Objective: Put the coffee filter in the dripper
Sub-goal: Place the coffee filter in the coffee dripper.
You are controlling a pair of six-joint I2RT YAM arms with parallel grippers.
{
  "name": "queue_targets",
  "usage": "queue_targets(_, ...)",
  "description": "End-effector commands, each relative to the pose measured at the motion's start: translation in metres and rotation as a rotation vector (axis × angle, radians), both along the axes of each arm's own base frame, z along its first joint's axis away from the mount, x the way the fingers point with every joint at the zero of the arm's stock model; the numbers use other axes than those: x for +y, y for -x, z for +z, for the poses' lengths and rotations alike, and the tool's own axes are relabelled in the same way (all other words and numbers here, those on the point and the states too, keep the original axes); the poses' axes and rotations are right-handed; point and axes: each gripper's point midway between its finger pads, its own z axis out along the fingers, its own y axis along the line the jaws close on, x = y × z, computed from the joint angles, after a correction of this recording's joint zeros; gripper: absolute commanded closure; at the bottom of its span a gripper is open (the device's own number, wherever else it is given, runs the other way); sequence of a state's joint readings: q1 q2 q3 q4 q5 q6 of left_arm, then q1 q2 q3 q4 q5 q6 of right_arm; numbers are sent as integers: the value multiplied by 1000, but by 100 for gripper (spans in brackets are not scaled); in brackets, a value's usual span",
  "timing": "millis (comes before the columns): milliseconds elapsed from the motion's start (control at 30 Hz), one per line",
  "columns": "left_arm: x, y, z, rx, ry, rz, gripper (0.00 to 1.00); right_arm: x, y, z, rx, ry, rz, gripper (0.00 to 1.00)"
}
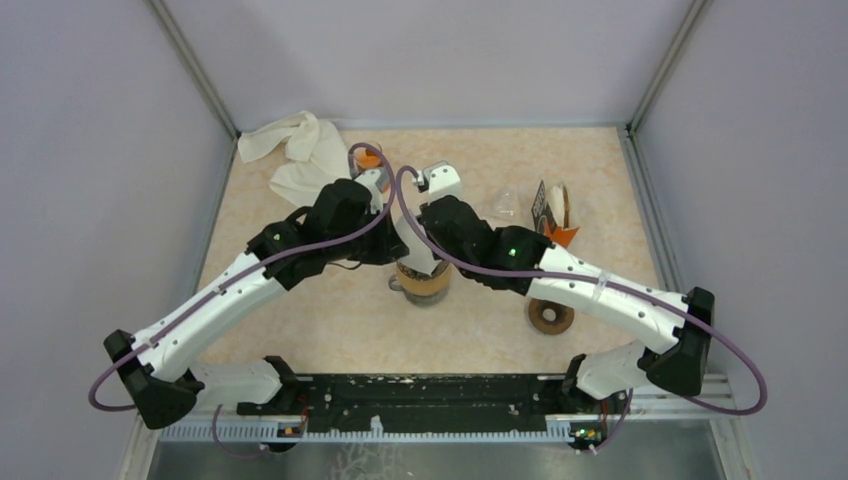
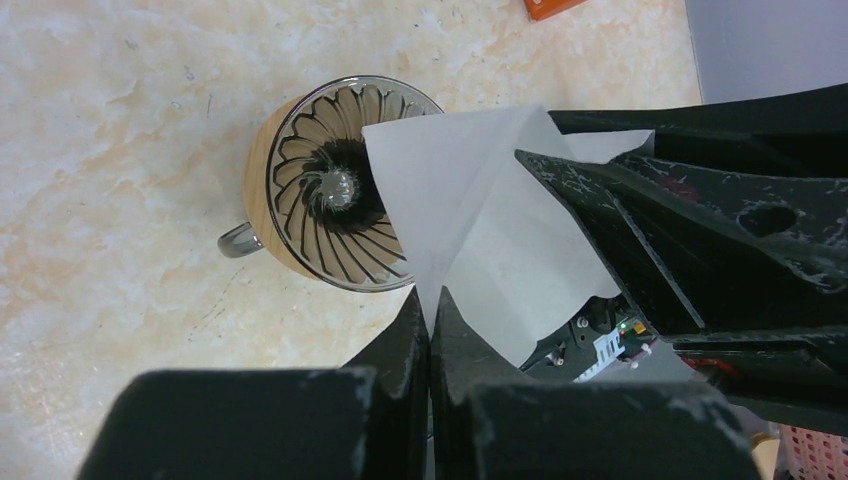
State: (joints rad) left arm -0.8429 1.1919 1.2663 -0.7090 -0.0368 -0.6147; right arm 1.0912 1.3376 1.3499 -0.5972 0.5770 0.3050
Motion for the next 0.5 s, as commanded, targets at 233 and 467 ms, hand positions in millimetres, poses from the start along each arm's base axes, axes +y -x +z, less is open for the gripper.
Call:
queue_targets(233,3,2,-4,14,-55,-19,100,-11,-8,0,67,-6,-7,94)
queue_targets(467,0,-1,-14,36,-76,-31,98,-10,-11,-7,111,-6,18,94)
